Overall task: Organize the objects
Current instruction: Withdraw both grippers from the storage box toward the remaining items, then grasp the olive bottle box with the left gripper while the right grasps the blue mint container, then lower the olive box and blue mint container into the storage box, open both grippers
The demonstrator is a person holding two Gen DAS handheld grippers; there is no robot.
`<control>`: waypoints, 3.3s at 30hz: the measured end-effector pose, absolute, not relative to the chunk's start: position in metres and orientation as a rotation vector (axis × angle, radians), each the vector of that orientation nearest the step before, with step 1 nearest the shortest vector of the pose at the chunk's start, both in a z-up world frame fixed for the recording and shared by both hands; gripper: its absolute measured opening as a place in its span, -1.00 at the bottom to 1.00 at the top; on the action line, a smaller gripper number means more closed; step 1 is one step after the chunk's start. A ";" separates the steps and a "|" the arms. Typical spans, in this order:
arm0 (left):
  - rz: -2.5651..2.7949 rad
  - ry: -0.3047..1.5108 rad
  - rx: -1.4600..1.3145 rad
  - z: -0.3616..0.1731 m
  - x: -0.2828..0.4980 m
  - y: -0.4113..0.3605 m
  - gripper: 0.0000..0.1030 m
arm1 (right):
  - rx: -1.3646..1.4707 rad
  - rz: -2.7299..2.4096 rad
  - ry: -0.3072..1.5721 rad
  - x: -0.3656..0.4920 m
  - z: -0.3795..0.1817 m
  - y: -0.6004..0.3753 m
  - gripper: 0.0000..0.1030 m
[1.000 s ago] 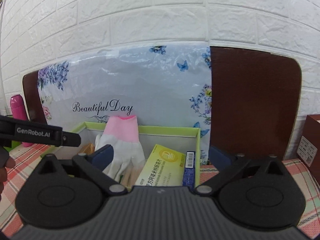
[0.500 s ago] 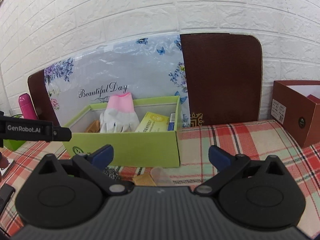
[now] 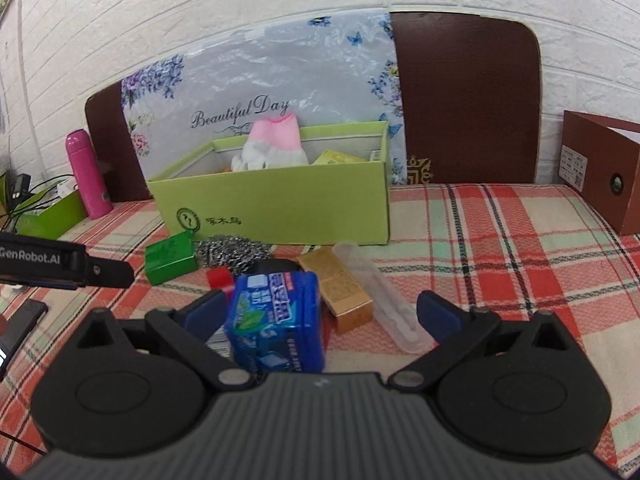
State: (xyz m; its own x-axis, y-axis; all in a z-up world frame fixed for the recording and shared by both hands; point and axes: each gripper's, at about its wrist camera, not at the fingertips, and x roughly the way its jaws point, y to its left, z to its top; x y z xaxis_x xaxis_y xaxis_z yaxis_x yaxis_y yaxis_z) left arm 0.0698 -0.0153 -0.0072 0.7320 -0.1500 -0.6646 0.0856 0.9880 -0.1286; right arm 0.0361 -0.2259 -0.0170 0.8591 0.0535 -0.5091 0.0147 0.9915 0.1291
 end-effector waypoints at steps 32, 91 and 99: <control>-0.533 0.841 0.004 -0.055 0.059 -0.061 -0.50 | 0.142 -0.050 0.597 -0.035 -0.029 -0.252 0.12; -0.457 0.677 0.007 -0.005 0.048 -0.039 -0.55 | 0.109 0.030 0.479 -0.012 0.006 -0.224 0.11; -0.421 0.582 -0.041 0.022 0.066 -0.022 -0.55 | 0.115 0.036 0.437 0.009 0.024 -0.228 0.11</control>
